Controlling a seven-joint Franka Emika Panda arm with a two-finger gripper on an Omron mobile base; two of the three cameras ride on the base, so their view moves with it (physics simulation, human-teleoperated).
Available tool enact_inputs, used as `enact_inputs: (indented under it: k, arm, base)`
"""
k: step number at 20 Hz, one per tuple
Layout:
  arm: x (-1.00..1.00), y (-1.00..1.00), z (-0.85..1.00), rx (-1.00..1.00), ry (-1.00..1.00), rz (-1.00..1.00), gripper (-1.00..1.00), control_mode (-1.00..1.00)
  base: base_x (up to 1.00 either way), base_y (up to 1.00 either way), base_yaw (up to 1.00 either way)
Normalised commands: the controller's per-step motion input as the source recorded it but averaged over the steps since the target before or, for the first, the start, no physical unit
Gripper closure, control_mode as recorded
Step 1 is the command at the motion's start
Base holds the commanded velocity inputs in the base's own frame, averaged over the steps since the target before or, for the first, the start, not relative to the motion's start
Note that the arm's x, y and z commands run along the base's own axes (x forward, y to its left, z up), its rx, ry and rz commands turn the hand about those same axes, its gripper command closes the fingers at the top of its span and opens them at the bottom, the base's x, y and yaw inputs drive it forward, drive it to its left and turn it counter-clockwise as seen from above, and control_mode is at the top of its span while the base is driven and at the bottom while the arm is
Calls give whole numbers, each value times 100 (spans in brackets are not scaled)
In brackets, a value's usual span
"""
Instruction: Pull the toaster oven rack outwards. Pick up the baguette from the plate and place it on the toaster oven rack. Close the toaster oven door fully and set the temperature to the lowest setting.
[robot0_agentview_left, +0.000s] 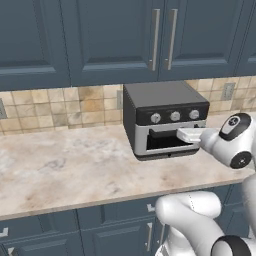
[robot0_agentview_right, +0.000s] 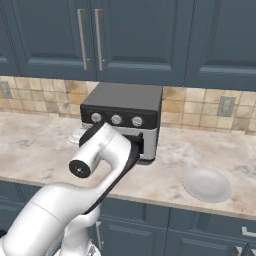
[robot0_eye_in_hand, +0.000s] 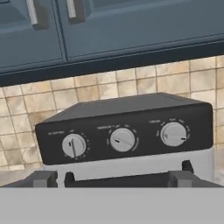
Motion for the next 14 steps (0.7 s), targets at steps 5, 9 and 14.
enact_inputs:
  k: [5,9,14]
  arm:
    - [17,6,-21,-37,-5,6,-100,-100]
    - [21,-23,-15,-32,0,0,-100,-100]
    - [26,-37,-17,-29,0,0,-100,-100]
  base:
    - [0,0,0]
    - [0,0,0]
    - [0,0,0]
